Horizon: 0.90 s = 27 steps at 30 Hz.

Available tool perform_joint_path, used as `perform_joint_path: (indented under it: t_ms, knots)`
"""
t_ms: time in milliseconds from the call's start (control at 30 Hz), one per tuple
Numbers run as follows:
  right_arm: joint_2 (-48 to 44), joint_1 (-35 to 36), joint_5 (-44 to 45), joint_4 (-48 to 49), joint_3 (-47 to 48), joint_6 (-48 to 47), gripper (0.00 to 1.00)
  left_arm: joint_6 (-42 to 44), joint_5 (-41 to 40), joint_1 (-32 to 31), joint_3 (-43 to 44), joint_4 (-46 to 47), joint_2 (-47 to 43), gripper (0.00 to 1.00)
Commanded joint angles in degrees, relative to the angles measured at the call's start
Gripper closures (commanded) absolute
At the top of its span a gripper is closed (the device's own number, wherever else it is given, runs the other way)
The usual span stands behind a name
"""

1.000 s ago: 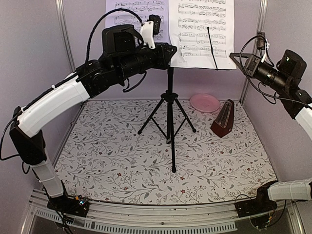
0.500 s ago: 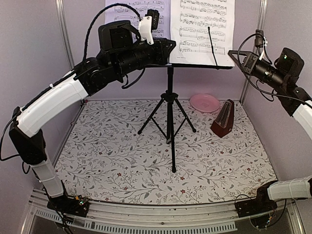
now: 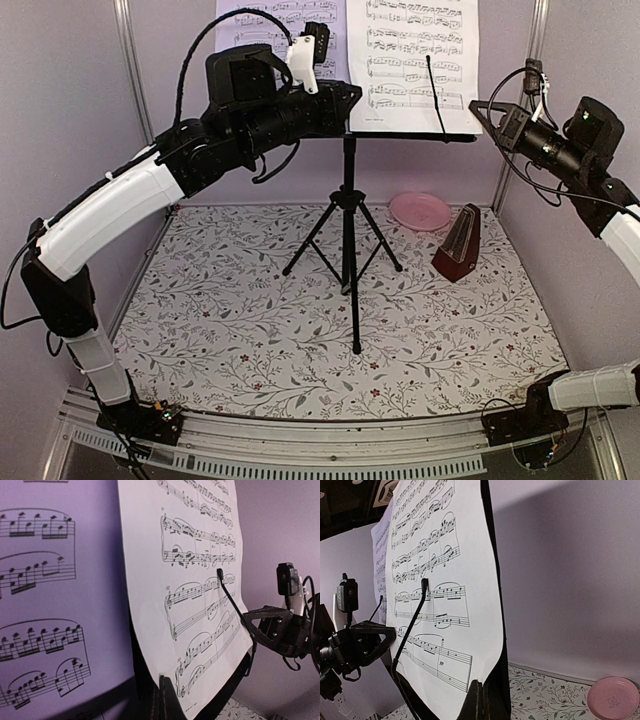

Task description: Set up the instrument practice props

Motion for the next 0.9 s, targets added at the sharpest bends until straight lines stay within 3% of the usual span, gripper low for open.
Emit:
perform_joint_path:
  t_ms: [0,433,467,667,867]
  knots:
    - [-0.28,-0.10,1.50,0.60,-1.27,-1.19,1.00,0.37,-0.43,0.68,-0.09,0.94,0.68,1.00]
    - [-1.12,-0.09,1.55,0.30,-2.21,-1.50,1.00,0.17,-0.12,0.65,-1.08,0.89,0.05,1.00]
    - [-1.22,-0.11,1.38,0.29,-2.10,-1.46,0.99,0.33,0.45,0.64,-1.21,0.94,-0.09,0.97]
    - [-2.98,-0.13,0.82,0.27,-0.75,-1.33,0.49,0.79,0.40,0.28,-3.64,1.79,-3.30,0.66]
    - [-5.37,-0.08,1.02,-0.26,-0.48,-1.22,0.25,2.68,1.55,-1.30,-9.71,4.60,-8.84,0.43]
